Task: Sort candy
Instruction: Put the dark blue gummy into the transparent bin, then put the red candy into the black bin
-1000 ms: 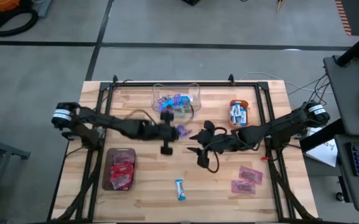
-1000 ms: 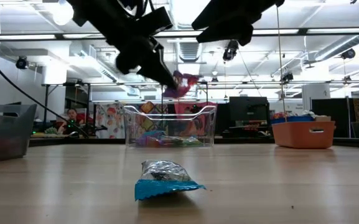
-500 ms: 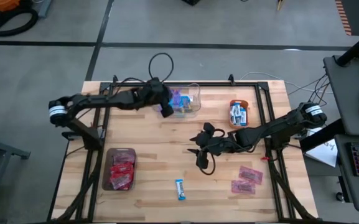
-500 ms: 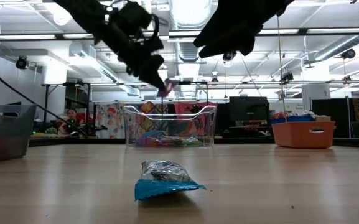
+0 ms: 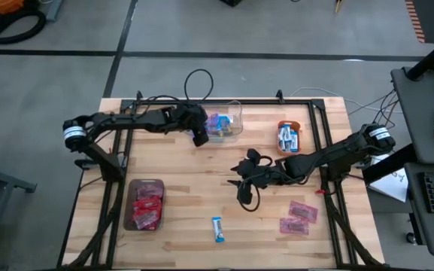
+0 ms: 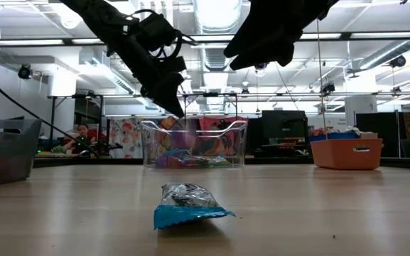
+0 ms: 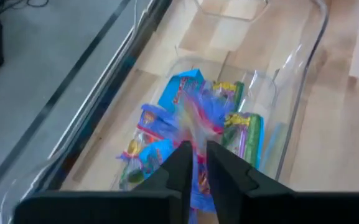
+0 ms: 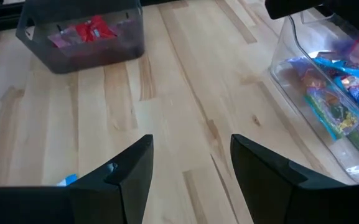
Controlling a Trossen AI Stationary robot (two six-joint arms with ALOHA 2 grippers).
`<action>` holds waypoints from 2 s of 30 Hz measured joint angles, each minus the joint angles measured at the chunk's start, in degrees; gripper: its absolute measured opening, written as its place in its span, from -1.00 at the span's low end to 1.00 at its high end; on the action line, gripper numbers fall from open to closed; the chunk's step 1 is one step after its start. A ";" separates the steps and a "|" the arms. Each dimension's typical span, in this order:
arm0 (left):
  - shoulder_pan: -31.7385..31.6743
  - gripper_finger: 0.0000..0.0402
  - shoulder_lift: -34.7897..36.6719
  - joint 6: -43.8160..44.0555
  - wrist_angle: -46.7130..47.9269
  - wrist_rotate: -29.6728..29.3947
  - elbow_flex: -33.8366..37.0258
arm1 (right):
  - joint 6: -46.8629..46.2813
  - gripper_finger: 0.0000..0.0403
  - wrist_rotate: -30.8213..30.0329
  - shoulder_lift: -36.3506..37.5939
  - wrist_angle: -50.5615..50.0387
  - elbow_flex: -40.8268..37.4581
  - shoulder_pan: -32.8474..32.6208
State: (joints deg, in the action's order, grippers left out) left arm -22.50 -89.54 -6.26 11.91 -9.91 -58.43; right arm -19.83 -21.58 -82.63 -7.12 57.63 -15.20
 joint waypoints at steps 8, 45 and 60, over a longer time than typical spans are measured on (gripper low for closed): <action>1.90 -0.50 1.08 5.92 3.06 0.00 0.00 | -5.60 0.02 2.70 0.00 -0.25 0.00 -0.02; 41.59 -0.37 4.85 10.03 -2.92 -19.56 0.09 | -39.42 -0.07 34.04 -9.62 -54.38 -0.13 -17.99; 41.59 -0.37 4.85 10.56 -3.07 -19.56 0.12 | -30.13 -0.26 32.13 -19.41 -53.18 0.13 -17.41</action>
State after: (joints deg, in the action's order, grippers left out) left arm 19.09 -84.68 4.30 8.84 -29.47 -58.31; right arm -49.96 10.55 -102.04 -60.29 57.76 -32.61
